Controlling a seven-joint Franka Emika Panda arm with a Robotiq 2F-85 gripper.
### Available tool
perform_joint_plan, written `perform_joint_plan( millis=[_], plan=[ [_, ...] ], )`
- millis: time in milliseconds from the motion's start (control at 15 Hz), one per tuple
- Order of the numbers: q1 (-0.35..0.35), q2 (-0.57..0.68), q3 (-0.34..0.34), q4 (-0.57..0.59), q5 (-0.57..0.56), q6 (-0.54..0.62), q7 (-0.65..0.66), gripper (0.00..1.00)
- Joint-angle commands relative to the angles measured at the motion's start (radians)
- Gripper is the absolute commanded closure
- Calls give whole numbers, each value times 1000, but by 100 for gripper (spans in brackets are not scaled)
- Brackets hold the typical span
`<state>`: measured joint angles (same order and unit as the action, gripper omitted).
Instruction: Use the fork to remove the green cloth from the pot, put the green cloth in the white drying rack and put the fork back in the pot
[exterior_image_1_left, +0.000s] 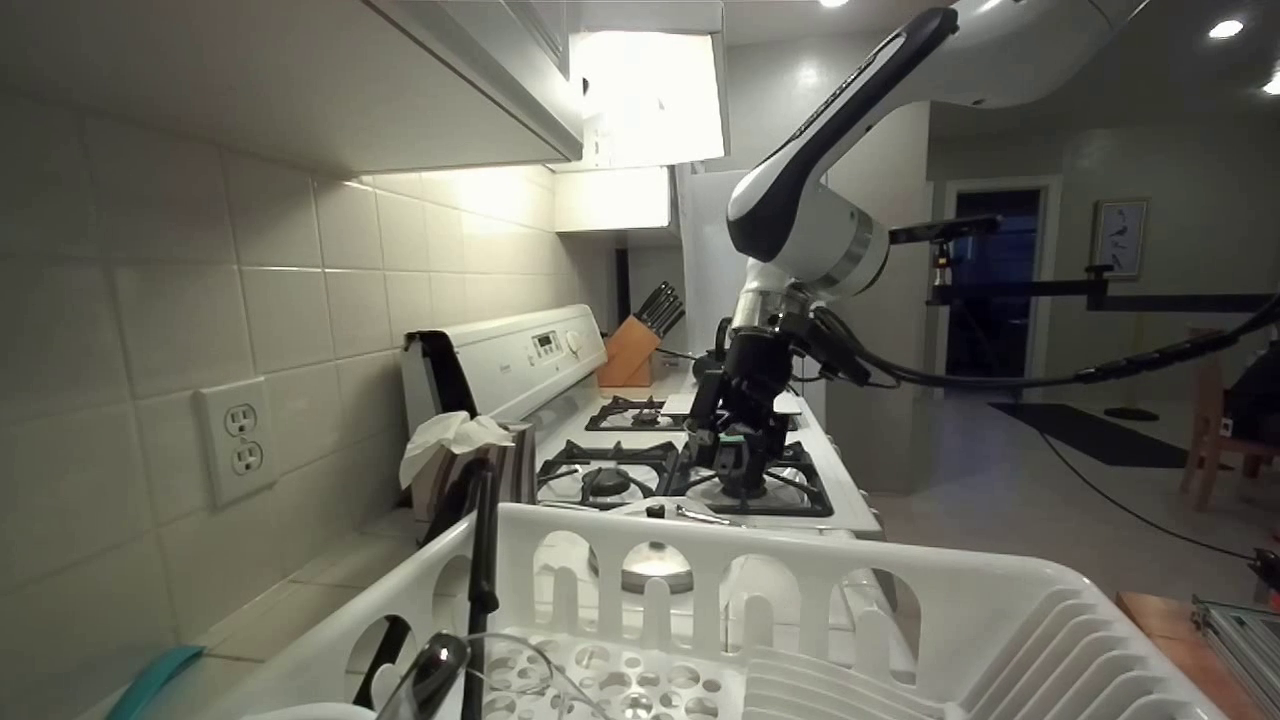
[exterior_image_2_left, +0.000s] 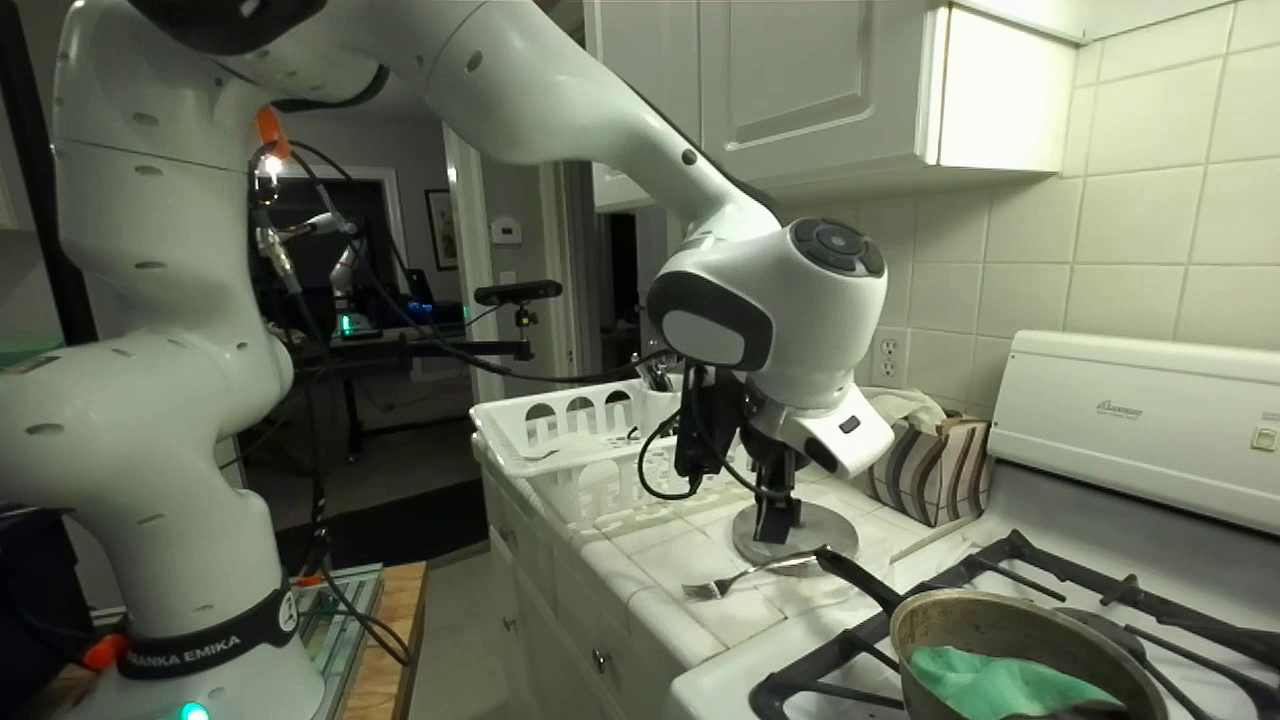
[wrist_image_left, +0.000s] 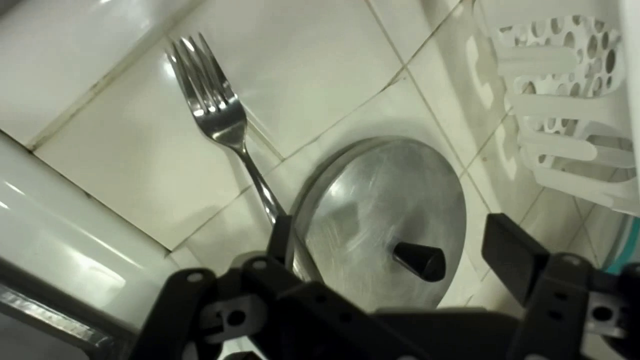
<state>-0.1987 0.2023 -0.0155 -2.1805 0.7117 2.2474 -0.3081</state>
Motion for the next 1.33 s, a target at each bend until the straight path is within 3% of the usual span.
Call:
perform_joint_plan(
  millis=[0, 267, 400, 467, 533, 600, 667, 867, 1267],
  plan=[
    [-22, -47, -39, -54, 57, -67, -95, 2],
    [-18, -26, -84, -14, -30, -120, -101, 13],
    [-17, -5, -92, 17, -47, -126, -99, 13],
    [-17, -8, -92, 21, -45, -128, -93, 3],
    [-11, -24, -94, 12, -52, -116, -57, 2],
    [-15, -18, -90, -2, -22, -100, -92, 6],
    [-14, -18, -91, 3, -24, -100, -87, 1],
    [-14, -19, -91, 5, -25, -100, -84, 0],
    [-27, 145, -96, 129, -47, -5, -86, 0]
  ],
)
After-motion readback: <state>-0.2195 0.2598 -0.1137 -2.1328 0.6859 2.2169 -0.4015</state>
